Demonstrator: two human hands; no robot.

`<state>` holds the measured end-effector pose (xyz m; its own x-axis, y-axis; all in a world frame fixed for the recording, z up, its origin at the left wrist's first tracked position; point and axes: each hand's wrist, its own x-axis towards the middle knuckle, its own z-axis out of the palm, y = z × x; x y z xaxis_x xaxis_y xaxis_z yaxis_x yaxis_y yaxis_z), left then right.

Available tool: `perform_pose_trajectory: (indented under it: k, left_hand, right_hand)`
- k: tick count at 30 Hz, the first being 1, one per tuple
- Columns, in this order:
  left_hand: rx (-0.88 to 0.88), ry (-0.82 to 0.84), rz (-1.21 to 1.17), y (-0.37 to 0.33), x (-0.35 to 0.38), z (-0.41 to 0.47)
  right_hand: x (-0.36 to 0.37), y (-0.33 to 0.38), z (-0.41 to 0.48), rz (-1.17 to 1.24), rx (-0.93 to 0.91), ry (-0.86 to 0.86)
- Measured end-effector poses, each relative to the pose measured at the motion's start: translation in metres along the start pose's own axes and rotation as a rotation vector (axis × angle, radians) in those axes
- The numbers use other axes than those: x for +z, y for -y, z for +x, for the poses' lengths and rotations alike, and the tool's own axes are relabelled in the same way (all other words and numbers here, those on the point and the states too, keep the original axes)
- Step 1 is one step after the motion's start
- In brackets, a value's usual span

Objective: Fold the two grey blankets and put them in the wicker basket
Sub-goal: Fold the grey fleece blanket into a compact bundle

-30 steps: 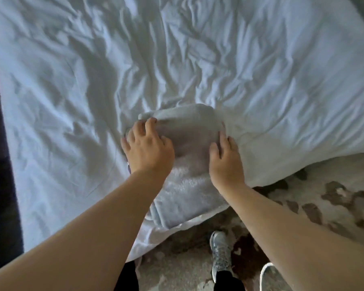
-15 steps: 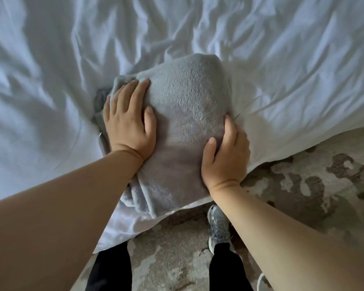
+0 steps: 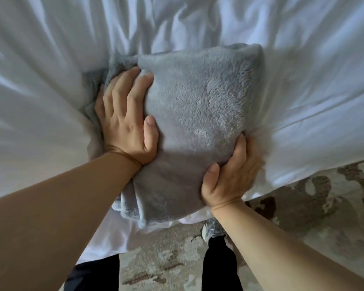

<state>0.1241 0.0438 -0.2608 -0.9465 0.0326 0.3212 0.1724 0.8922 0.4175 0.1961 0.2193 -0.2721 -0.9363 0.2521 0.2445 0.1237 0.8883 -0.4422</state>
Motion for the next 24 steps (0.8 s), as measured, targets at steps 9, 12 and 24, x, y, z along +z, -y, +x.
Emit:
perform_pose_trajectory:
  k: [9,12,24]
  left_hand:
    - [0.009,-0.008,-0.034,0.004,0.005,-0.001]
    - [0.003,-0.018,-0.052,0.003,0.003,-0.003]
    - [-0.287,0.496,-0.221,-0.022,-0.102,0.033]
  right_hand:
    - [0.006,-0.005,-0.002,-0.012,-0.054,0.012]
    - [-0.001,0.001,0.0,-0.043,-0.027,0.056]
    - [-0.101,0.065,0.061,-0.004,0.458,0.57]
